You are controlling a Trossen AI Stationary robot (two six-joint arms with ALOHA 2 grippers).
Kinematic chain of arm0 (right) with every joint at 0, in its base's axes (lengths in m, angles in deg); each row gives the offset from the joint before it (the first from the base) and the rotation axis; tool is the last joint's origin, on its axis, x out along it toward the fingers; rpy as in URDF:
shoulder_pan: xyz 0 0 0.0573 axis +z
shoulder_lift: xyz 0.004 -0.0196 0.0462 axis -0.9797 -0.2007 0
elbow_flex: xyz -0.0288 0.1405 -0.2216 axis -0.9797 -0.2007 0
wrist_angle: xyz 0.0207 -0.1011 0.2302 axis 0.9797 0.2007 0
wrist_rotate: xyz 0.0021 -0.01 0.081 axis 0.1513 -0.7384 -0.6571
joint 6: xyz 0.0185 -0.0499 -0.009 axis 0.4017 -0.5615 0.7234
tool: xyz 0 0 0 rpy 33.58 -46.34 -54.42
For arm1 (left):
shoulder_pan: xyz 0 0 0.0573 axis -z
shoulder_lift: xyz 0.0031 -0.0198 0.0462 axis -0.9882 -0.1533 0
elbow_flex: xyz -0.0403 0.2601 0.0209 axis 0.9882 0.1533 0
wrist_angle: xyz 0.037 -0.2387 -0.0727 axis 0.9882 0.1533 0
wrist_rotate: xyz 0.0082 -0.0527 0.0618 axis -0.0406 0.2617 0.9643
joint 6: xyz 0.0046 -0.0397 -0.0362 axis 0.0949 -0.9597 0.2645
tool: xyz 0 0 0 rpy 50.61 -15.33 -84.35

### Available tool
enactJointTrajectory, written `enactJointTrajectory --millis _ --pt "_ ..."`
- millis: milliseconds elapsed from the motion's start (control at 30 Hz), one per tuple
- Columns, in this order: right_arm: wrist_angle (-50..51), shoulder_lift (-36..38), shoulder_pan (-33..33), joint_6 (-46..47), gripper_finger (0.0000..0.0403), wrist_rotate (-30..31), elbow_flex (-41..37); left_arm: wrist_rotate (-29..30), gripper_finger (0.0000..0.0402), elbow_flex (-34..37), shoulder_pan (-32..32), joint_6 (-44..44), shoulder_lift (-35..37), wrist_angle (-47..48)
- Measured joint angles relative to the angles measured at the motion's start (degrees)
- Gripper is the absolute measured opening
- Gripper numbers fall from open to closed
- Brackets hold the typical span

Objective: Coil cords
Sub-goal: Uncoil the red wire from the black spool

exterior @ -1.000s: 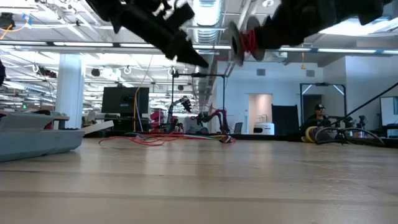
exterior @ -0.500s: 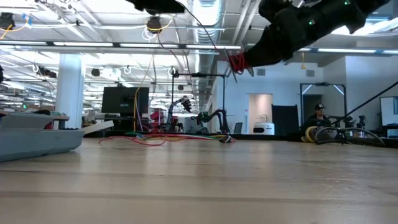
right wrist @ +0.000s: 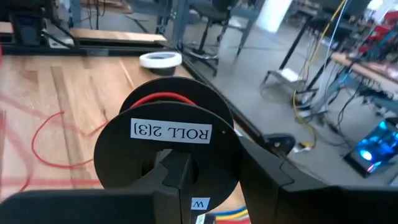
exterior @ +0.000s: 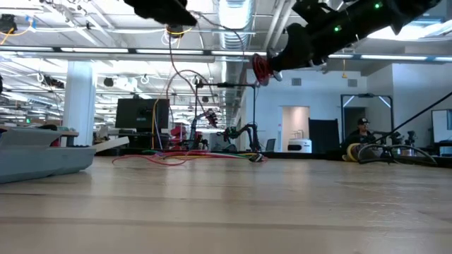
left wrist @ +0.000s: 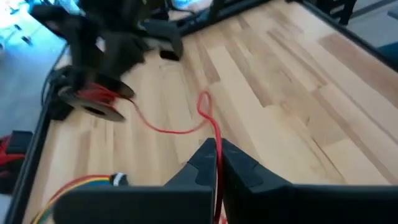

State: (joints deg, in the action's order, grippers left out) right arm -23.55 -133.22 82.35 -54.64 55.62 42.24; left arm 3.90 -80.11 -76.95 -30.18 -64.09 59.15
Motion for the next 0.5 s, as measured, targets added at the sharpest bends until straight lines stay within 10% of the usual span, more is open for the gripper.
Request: enactJointTrajectory --millis 500 --pt "-15.19 -0.01 8.54 -15.23 0.0108 4.65 0.00 -0.88 0.0000 0.00 -4.23 0.05 -13.61 -1.81"
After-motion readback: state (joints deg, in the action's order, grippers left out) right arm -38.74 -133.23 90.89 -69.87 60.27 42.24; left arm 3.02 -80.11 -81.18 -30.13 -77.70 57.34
